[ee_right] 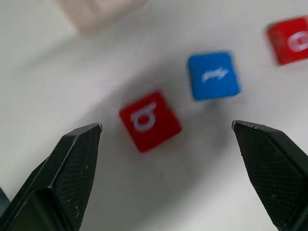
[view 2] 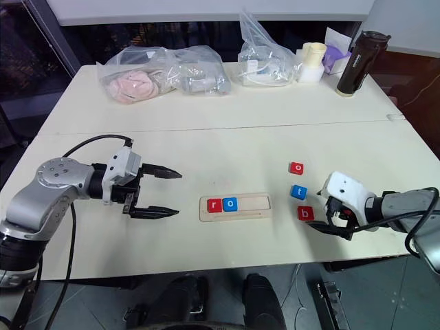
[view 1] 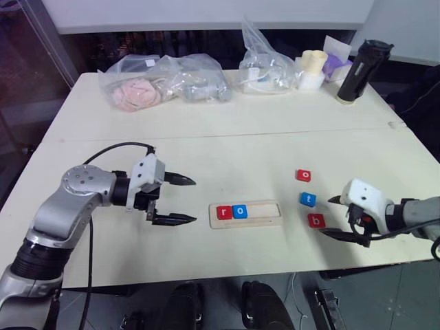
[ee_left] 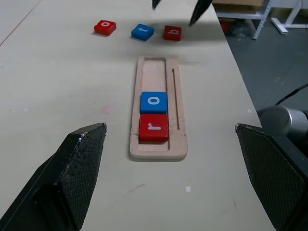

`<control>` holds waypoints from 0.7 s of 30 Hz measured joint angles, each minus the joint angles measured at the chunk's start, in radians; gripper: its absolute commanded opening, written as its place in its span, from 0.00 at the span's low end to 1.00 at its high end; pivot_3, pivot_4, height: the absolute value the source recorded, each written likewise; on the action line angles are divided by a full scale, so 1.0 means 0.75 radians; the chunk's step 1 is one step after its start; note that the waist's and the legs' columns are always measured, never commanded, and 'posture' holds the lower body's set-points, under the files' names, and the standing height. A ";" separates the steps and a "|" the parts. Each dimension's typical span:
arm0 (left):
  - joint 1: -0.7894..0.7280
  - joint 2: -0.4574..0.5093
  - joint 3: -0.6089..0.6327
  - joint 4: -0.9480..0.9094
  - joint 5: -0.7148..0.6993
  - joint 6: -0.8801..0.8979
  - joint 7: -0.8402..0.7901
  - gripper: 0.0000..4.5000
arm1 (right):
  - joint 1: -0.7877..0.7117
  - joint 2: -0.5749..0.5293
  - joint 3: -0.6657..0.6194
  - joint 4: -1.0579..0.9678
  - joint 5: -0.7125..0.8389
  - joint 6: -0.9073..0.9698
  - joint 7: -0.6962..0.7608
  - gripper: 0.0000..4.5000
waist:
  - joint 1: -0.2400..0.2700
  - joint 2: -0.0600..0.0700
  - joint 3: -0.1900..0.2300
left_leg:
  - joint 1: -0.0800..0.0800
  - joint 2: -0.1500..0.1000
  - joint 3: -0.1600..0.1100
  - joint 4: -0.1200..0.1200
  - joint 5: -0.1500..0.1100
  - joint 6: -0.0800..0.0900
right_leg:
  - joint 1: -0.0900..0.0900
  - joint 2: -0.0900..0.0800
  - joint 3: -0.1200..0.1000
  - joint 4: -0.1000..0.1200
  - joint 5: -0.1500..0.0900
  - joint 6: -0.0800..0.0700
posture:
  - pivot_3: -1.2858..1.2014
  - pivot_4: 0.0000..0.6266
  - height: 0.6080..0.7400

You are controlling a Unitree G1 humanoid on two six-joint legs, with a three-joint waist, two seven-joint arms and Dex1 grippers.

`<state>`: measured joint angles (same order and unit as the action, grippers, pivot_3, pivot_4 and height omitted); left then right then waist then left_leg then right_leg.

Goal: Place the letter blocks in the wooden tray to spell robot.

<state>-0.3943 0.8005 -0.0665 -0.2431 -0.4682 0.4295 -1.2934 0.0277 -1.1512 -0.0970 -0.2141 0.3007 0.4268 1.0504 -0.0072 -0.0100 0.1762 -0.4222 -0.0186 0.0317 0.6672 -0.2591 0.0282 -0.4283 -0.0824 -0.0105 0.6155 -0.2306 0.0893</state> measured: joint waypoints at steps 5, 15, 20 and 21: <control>0.017 0.004 0.002 -0.016 0.000 0.000 0.015 1.00 | 0.012 0.005 0.011 0.075 -0.004 -0.151 0.130 0.99 | 0.000 0.000 0.000 | 0.003 0.000 0.000 0.000 0.000 0.000 | 0.002 -0.001 0.002 0.001 0.000 0.000 | 0.52 0.24 1.00; 0.037 0.007 0.005 -0.022 0.000 0.000 0.051 1.00 | -0.095 0.088 0.072 0.202 -0.041 -0.214 0.187 0.99 | -0.001 0.000 0.000 | 0.007 0.000 0.000 0.000 0.000 0.000 | 0.004 -0.005 0.002 0.004 0.001 -0.001 | 0.52 0.24 1.00; 0.057 0.020 0.008 -0.047 -0.001 0.001 0.066 1.00 | -0.136 0.121 0.126 0.252 -0.085 -0.252 0.198 0.99 | 0.000 0.000 0.000 | 0.007 -0.001 0.001 0.000 0.000 0.000 | 0.004 -0.006 0.003 0.004 0.001 -0.001 | 0.52 0.24 1.00; 0.060 0.025 0.012 -0.049 -0.001 0.001 0.070 1.00 | -0.148 0.121 0.134 0.266 -0.091 -0.260 0.204 0.99 | 0.000 0.000 0.000 | 0.007 -0.001 0.000 0.000 0.000 0.000 | 0.004 -0.006 0.003 0.004 0.001 -0.001 | 0.52 0.24 1.00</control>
<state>-0.3495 0.8194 -0.0578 -0.2795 -0.4690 0.4303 -1.2408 -0.0832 -1.0602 0.0035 -0.0148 0.2325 0.2316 1.2037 -0.0072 -0.0098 0.1760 -0.4173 -0.0191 0.0321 0.6674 -0.2591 0.0280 -0.4255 -0.0873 -0.0086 0.6183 -0.2302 0.0887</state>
